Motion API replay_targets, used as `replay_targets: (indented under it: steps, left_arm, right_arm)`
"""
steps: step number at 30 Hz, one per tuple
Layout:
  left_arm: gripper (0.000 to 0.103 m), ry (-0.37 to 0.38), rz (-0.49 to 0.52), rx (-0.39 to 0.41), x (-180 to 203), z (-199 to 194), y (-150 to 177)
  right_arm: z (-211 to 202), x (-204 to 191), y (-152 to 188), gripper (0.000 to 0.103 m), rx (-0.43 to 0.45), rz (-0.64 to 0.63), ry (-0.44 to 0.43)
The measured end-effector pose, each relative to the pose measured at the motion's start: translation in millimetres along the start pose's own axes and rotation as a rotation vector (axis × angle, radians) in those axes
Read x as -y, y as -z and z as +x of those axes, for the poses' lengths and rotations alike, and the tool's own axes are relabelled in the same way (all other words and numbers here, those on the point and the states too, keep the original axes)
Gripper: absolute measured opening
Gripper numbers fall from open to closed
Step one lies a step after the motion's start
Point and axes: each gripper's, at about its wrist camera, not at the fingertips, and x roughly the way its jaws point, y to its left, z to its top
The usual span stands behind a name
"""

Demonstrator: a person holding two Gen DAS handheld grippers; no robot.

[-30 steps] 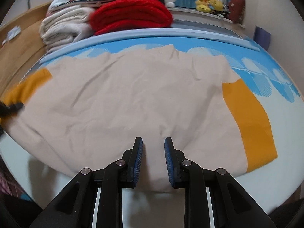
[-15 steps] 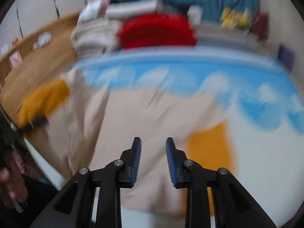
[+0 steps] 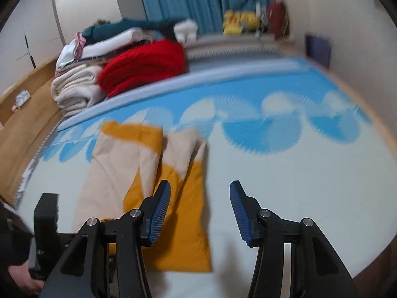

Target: Fold large clothes

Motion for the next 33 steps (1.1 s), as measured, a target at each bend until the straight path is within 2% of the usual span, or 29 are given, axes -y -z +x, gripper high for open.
replay_targets:
  steps: [2,4,5,8,11,13,16,17,18,20,22,23,24,26,28,29,30,31,33]
  left_arm:
    - [0.050,0.100,-0.046,0.036,-16,-34,1]
    - [0.052,0.132,-0.068,0.077,-30,-62,6]
    - [0.053,0.125,-0.073,0.091,-35,-71,7]
    - [0.053,0.044,-0.113,0.138,-59,-94,14]
    - [0.052,-0.041,-0.155,0.159,-75,-100,21]
    - [0.052,-0.101,-0.161,0.160,-81,-99,23]
    - [0.051,-0.214,-0.169,0.159,-90,-97,29]
    - [0.051,-0.251,-0.169,0.159,-91,-97,29]
    - [0.051,-0.265,-0.172,0.162,-98,-99,33]
    - [0.051,-0.279,-0.184,0.174,-99,-100,33]
    - [0.051,-0.268,-0.191,0.183,-96,-97,29]
    - [0.051,-0.261,-0.190,0.185,-95,-96,28]
    - [0.051,-0.255,-0.185,0.181,-93,-97,28]
    - [0.052,-0.251,-0.175,0.159,-90,-89,27]
    - [0.052,-0.271,-0.165,0.075,-91,-69,27]
    - [0.057,-0.291,-0.165,0.000,-94,-52,29]
    - [0.057,-0.285,-0.177,-0.049,-97,-38,33]
    - [0.057,-0.285,-0.200,-0.090,-101,-28,36]
    - [0.057,-0.295,-0.205,-0.096,-100,-28,35]
  right_arm:
    - [16,1,0,0.054,-0.061,0.039,-0.068]
    - [40,-5,5,0.061,-0.151,0.058,-0.143]
    - [54,-9,13,0.063,-0.194,0.061,-0.167]
    - [89,-27,34,0.066,-0.345,0.065,-0.256]
    - [120,-41,57,0.067,-0.478,0.026,-0.216]
    - [131,-47,64,0.067,-0.518,0.015,-0.183]
    - [133,-61,66,0.062,-0.500,-0.038,-0.163]
    - [132,-64,66,0.033,-0.485,-0.061,-0.153]
    - [126,-67,62,0.011,-0.460,-0.075,-0.173]
    - [96,-69,47,0.010,-0.341,-0.084,-0.254]
    - [57,-64,32,0.010,-0.178,-0.079,-0.370]
    - [39,-55,29,0.010,-0.109,-0.063,-0.388]
    - [31,-45,30,0.010,-0.081,-0.051,-0.367]
    - [35,-23,37,0.010,-0.122,-0.042,-0.242]
    - [68,5,53,0.010,-0.287,0.001,-0.077]
    - [82,12,59,0.010,-0.350,0.017,-0.035]
    - [98,20,67,0.010,-0.420,0.017,0.017]
    - [107,22,70,0.010,-0.452,-0.017,0.053]
    - [115,20,74,0.010,-0.479,-0.063,0.064]
